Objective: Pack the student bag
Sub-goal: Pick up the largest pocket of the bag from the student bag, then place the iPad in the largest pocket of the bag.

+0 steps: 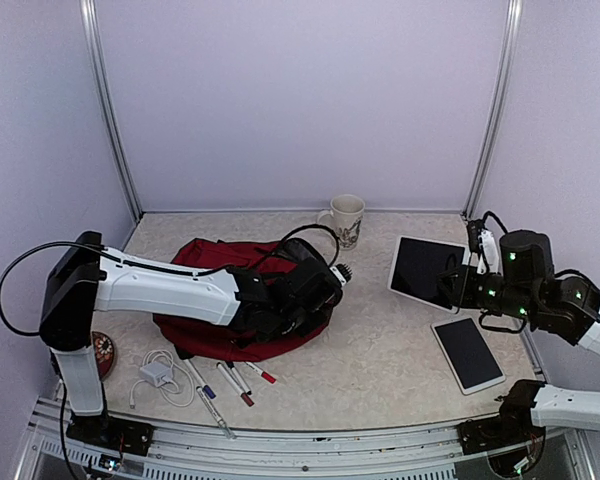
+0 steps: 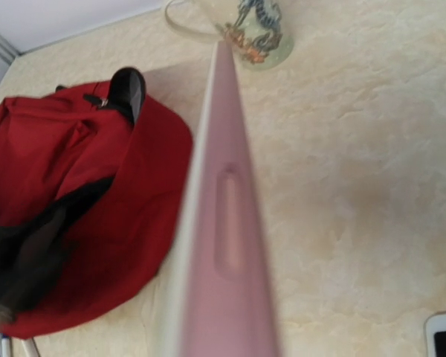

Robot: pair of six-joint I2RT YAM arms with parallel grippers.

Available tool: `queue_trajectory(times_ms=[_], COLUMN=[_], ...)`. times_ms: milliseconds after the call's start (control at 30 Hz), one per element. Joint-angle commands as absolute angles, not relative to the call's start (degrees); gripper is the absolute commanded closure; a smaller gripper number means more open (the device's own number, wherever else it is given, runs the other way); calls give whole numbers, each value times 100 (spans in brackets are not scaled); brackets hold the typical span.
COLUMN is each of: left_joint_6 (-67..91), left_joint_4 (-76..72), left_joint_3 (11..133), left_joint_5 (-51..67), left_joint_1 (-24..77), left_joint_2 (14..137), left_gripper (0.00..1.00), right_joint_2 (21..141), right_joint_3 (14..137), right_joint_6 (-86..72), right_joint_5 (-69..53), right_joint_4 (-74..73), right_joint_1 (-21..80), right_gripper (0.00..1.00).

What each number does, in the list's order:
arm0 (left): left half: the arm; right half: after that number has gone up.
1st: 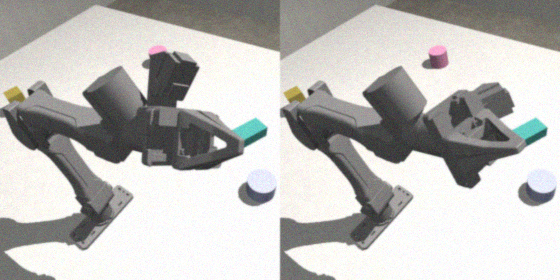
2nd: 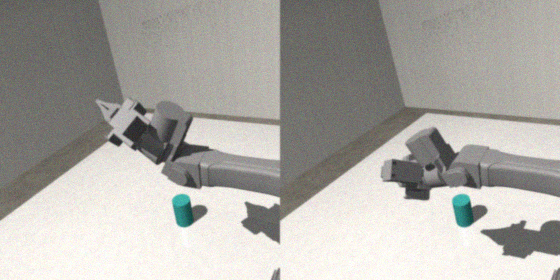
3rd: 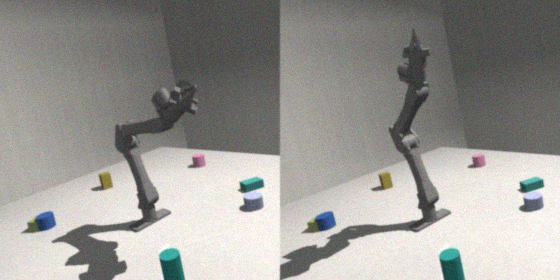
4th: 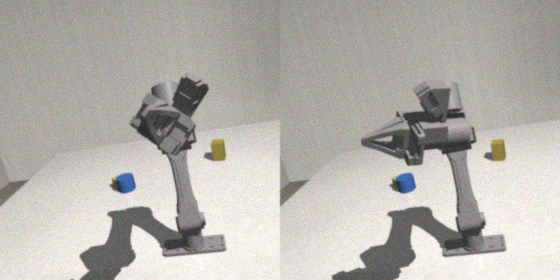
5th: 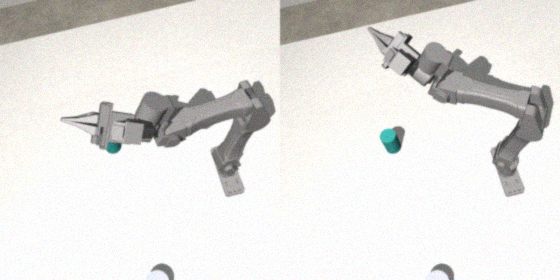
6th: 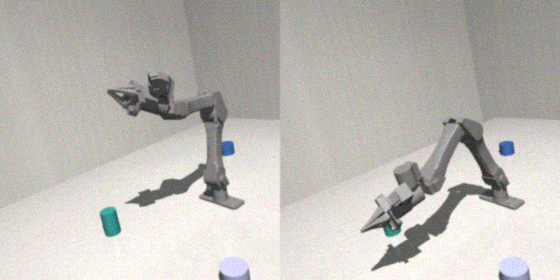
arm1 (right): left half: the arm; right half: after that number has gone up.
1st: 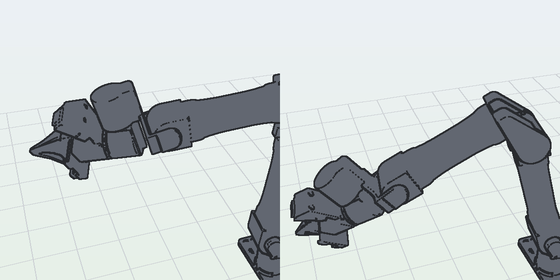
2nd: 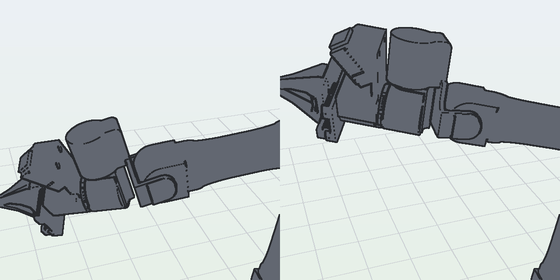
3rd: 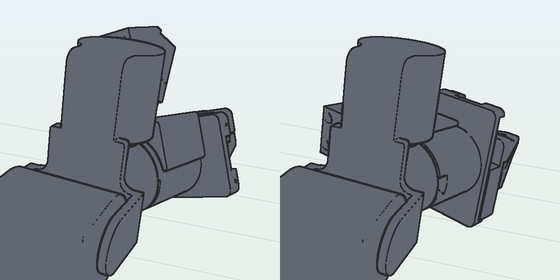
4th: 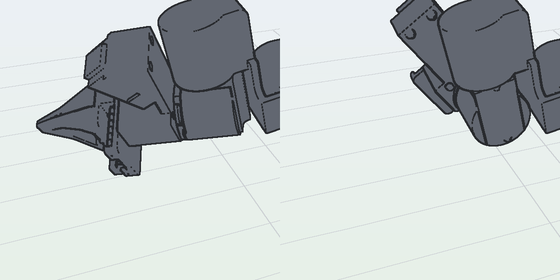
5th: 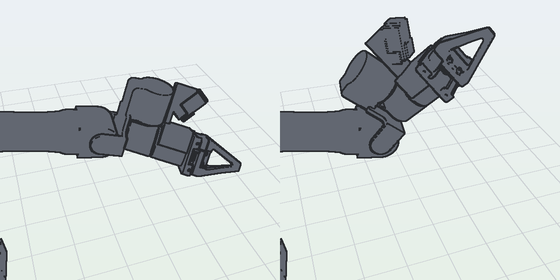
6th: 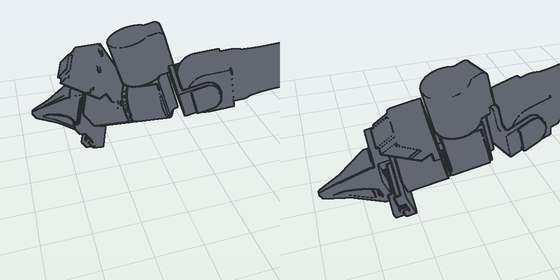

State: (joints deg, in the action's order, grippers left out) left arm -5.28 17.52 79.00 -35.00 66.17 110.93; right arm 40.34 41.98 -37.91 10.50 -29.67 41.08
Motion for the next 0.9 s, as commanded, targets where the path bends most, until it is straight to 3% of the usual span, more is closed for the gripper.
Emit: queue_trajectory(times_ms=[0,67,367,533,700,867], left_joint_6=[-300,-178,-230,-576,-693,-881], left_joint_4=[1316,1222,56,-233,-305,-373], left_joint_3=[7474,7314,6561,6434,6549,6587], left_joint_5=[-2745,-2541,-2787,-3102,-3220,-3138], left_joint_1=[6350,6190,5913,5937,6015,6074], left_joint_2=[10136,9881,8438,8125,8166,8257], left_gripper=[88,100,100,100,100,100], right_joint_2=[4142,4201,4992,6690,8573,9691], right_joint_3=[4211,4181,3961,4211,5506,6171], right_joint_6=[-3590,-3490,-4071,-4715,-5294,-5883], right_joint_5=[731,479,-856,-1728,-1663,-1613], right_joint_4=[-2077,-1897,45,1825,1521,2220], right_joint_1=[4087,4087,4087,4091,4124,4139], right_gripper=[100,100,100,100,100,100])
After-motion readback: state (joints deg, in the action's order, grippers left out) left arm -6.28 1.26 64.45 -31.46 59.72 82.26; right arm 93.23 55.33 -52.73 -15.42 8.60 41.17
